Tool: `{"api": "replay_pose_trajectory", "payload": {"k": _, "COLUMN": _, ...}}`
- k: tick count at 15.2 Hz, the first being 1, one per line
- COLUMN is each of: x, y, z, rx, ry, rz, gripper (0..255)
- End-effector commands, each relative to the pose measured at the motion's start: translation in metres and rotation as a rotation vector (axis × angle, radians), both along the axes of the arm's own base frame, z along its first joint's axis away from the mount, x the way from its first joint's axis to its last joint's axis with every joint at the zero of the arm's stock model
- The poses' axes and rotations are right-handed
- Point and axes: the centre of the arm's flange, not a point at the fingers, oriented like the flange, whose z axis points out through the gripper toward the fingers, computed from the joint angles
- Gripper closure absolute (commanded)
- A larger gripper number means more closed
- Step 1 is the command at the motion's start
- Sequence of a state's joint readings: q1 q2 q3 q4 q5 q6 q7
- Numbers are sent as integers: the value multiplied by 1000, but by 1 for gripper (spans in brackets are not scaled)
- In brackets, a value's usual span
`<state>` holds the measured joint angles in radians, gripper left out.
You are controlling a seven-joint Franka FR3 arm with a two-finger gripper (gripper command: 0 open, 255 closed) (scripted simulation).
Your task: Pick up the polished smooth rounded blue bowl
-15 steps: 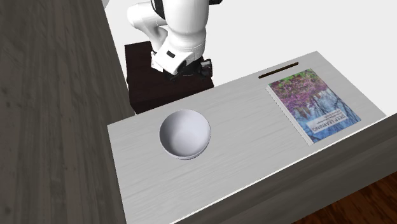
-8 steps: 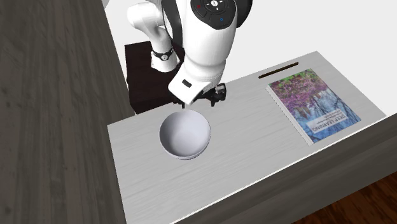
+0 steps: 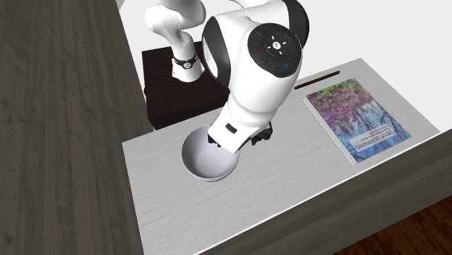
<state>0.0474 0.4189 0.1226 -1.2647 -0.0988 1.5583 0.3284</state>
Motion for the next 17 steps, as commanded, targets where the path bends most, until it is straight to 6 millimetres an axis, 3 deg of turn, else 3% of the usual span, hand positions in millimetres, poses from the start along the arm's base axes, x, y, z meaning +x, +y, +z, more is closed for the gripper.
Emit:
{"api": "replay_pose_trajectory", "payload": {"k": 1, "x": 2, "y": 1, "z": -10, "rx": 0, "ry": -1, "rz": 0, "gripper": 0}}
{"api": "replay_pose_trajectory", "payload": {"k": 4, "x": 2, "y": 1, "z": -29, "rx": 0, "ry": -1, "rz": 0, "gripper": 0}}
{"api": "replay_pose_trajectory", "payload": {"k": 6, "x": 2, "y": 1, "z": -29, "rx": 0, "ry": -1, "rz": 0, "gripper": 0}}
{"api": "replay_pose_trajectory", "payload": {"k": 7, "x": 1, "y": 2, "z": -29, "rx": 0, "ry": -1, "rz": 0, "gripper": 255}}
{"api": "replay_pose_trajectory", "payload": {"k": 17, "x": 2, "y": 1, "z": -24, "rx": 0, "ry": -1, "rz": 0, "gripper": 255}}
